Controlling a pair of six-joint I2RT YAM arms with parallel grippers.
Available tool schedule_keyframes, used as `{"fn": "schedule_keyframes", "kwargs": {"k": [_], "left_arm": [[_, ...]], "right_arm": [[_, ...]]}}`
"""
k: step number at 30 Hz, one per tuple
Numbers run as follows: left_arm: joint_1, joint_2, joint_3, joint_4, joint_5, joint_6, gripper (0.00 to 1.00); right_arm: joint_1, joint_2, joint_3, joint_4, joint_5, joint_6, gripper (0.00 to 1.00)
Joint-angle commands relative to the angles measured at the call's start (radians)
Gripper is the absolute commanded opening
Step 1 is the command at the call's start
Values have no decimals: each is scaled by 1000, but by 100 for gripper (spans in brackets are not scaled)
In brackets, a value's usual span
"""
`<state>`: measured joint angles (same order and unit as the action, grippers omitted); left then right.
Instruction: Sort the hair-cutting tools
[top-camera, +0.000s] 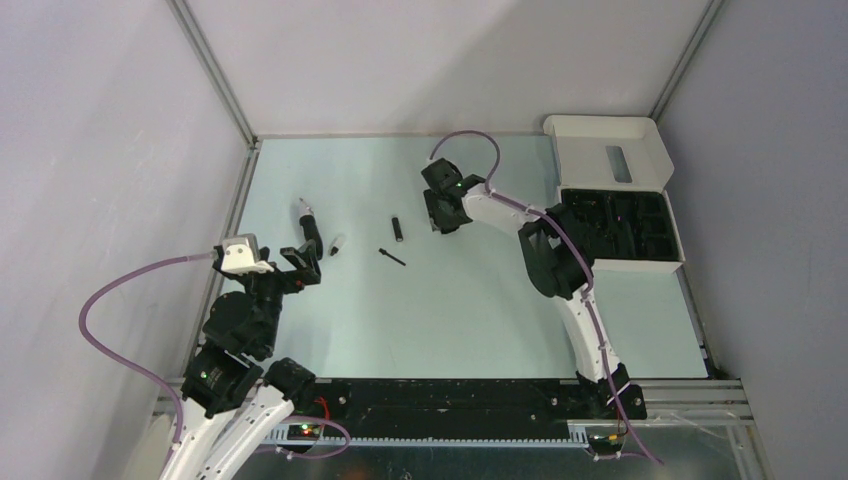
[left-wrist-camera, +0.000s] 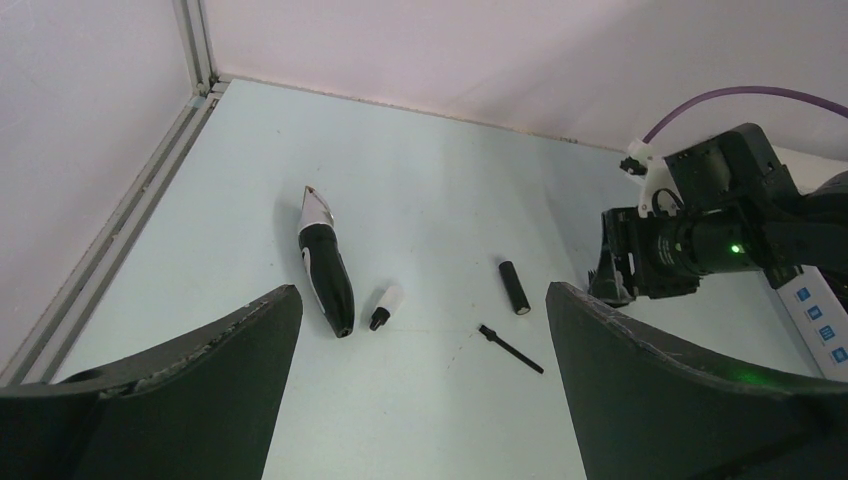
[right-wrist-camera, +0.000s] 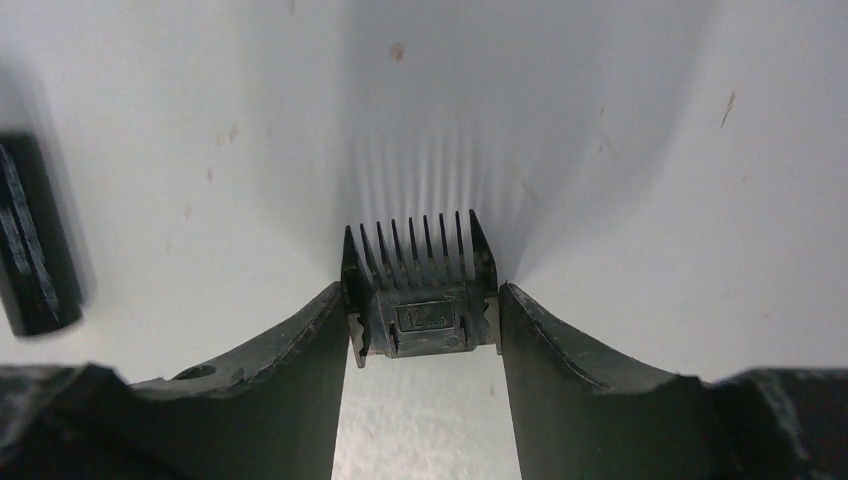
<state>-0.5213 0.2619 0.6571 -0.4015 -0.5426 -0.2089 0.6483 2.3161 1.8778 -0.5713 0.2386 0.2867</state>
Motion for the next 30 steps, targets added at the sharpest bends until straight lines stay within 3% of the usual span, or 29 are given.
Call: {"fn": "schedule_keyframes", "kwargs": {"k": [1,5,7,11,15,22,30], "left_arm": [[5,12,11,38,10,17,100],[4,13,12,37,11,17,100],[4,13,12,37,13,17,100],[5,13,12,39,15,17,100],[6,14,13,37,15,18,100],[9,13,12,36,16,17,100],[10,17,12,36,23,17,100]], "right_arm": [[26,-118,-76,-75,-93,-121,23],[47,-185,-191,-139,-180,-190,27],[53,-218,-237,-165,-190,-212,36],[58,-278,-309,-171,-129,-200,64],[101,-351,-353,-141,-30,-204,71],[179,-394,-392,-98,59,-244,68],[185,-339,-396,-69,-6,-272,48]]}}
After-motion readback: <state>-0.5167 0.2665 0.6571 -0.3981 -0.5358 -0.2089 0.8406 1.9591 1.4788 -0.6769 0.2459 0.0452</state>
